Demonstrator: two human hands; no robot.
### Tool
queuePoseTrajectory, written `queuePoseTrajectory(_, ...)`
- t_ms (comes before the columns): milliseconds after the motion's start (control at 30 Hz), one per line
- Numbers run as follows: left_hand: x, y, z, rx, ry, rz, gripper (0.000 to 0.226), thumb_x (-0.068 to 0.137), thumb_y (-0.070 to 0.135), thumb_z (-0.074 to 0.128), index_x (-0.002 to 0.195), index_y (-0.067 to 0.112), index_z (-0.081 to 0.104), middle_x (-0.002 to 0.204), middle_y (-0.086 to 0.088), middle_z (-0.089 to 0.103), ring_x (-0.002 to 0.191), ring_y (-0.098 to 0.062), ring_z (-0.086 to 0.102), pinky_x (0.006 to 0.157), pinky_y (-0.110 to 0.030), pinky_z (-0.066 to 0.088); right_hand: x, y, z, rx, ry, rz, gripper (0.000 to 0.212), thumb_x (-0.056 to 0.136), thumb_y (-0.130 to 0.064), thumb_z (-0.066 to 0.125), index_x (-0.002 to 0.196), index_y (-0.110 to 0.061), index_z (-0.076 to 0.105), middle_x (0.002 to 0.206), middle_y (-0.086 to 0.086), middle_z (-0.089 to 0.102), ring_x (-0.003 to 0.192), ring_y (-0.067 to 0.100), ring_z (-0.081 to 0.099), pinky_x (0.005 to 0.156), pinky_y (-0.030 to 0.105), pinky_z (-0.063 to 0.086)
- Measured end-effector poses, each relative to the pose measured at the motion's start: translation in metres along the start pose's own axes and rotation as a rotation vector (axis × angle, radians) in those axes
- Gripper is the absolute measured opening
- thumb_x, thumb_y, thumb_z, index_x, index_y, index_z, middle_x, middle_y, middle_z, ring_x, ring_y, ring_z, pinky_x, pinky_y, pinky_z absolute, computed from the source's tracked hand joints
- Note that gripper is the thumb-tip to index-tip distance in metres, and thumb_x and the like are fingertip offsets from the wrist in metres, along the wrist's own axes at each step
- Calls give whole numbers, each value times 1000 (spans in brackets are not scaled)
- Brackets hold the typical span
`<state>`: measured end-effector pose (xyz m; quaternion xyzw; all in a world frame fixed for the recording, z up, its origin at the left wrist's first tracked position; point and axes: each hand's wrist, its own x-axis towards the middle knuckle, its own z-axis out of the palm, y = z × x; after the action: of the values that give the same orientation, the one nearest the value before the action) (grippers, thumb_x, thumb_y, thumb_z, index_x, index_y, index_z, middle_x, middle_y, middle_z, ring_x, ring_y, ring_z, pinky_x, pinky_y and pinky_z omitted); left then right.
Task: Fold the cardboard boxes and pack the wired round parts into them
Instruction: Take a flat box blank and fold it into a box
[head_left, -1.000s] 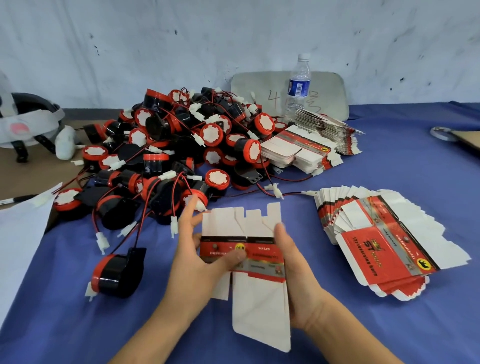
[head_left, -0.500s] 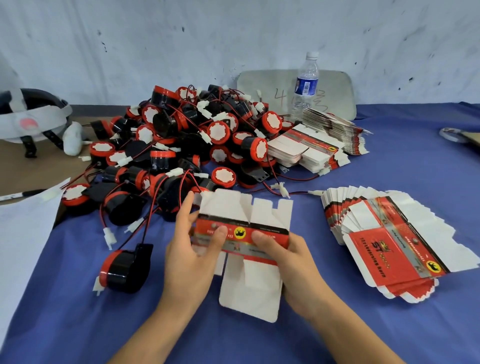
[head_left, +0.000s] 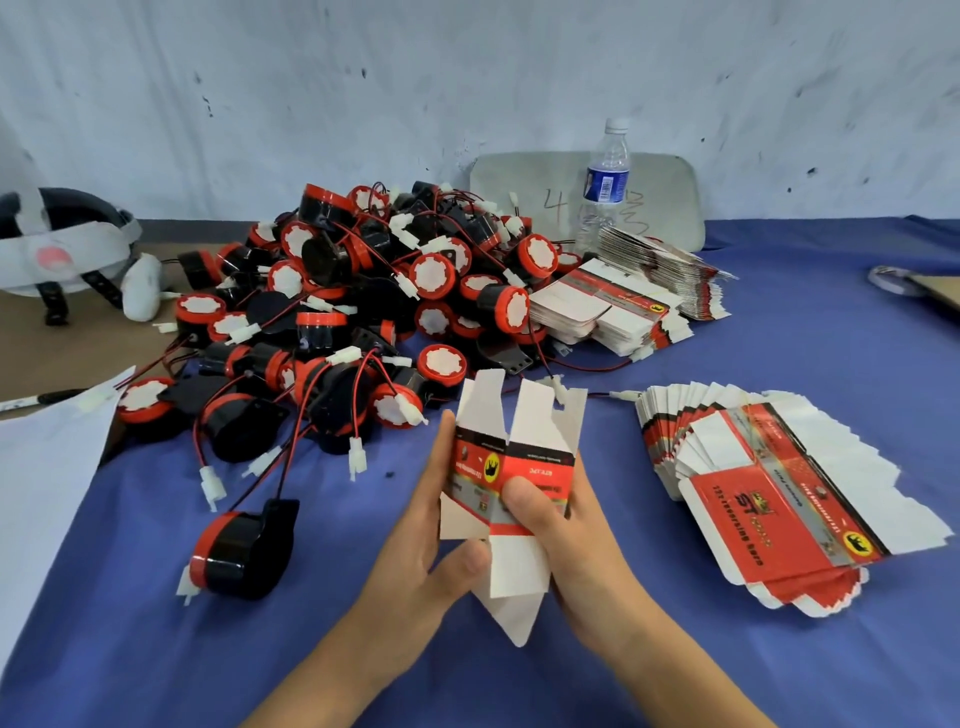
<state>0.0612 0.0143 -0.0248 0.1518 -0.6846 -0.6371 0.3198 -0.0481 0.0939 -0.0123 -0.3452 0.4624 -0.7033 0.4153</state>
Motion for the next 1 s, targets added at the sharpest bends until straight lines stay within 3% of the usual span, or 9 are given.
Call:
queuePoseTrajectory(67, -5, 0, -1, 46, 18, 16, 114, 60, 78, 70, 147, 32, 13, 149, 23, 37, 141, -12, 35, 112, -41, 36, -2, -1, 1, -26, 29, -108, 85, 60, -42, 84, 132, -35, 41, 119, -8, 67, 106, 16, 67, 77, 24, 55)
queuePoseTrajectory(233, -12, -6, -2, 154, 26, 71, 103, 75, 71, 64, 152, 31, 8, 152, 28, 29, 139, 1, 32, 105, -17, 36, -6, -5, -1, -326, 127, -438, 91, 69, -28, 75, 144, -36, 25, 135, -23, 46, 127, 6, 48, 91, 20, 49)
queuePoseTrajectory(367, -11, -7, -2, 130, 15, 60, 103, 76, 66, 68, 150, 26, 9, 150, 31, 31, 138, 5, 32, 102, -12, 36, -5, -3, -3, -506, 91, -526, 81, 73, -16, 66, 142, -38, 30, 145, -8, 31, 139, 21, 33, 105, 40, 43)
queuePoseTrajectory(500, -8, -6, -3, 104, 58, 58, 109, 71, 69, 70, 153, 30, 10, 154, 22, 29, 144, -7, 27, 107, -27, 39, -4, -3, -4, -594, 45, -603, 76, 75, -2, 61, 144, -23, 38, 150, -8, 34, 142, 6, 27, 107, 15, 31)
queuePoseTrajectory(567, -6, -4, -4, 57, 53, 11, 116, 66, 71, 72, 154, 23, 14, 150, 11, 41, 138, -15, 40, 103, -35, 45, -4, -1, -3, -592, 39, -597, 67, 78, -8, 60, 142, -19, 41, 149, -5, 38, 141, 7, 30, 107, 15, 30)
queuePoseTrajectory(633, -6, -3, -4, 23, 46, -18, 116, 65, 70, 74, 151, 12, 22, 139, 5, 54, 127, -17, 53, 95, -34, 51, -4, 0, -3, -588, 52, -580, 64, 80, -19, 59, 141, -20, 42, 149, -6, 40, 140, 7, 32, 107, 17, 32)
queuePoseTrajectory(767, -7, -2, -3, -31, 52, -49, 108, 68, 60, 78, 147, 6, 28, 134, 3, 59, 121, -17, 58, 87, -26, 52, -2, -2, -4, -587, 63, -545, 60, 82, -32, 61, 138, -16, 47, 144, -3, 46, 137, 14, 40, 106, 26, 39)
queuePoseTrajectory(900, -7, -3, -2, -47, 79, -58, 107, 60, 64, 82, 138, 4, 39, 120, 8, 67, 111, -12, 64, 82, -23, 52, -3, -2, -2, -585, 88, -556, 48, 84, -39, 60, 125, -14, 61, 131, -1, 57, 125, 21, 52, 99, 35, 46)
queuePoseTrajectory(1000, -9, -9, -1, 5, 60, -54, 84, 66, 40, 79, 135, 7, 44, 118, 6, 68, 109, -14, 65, 83, -24, 53, -4, -4, -3, -558, 132, -540, 41, 83, -38, 59, 115, -13, 68, 123, 0, 62, 120, 23, 56, 95, 41, 49)
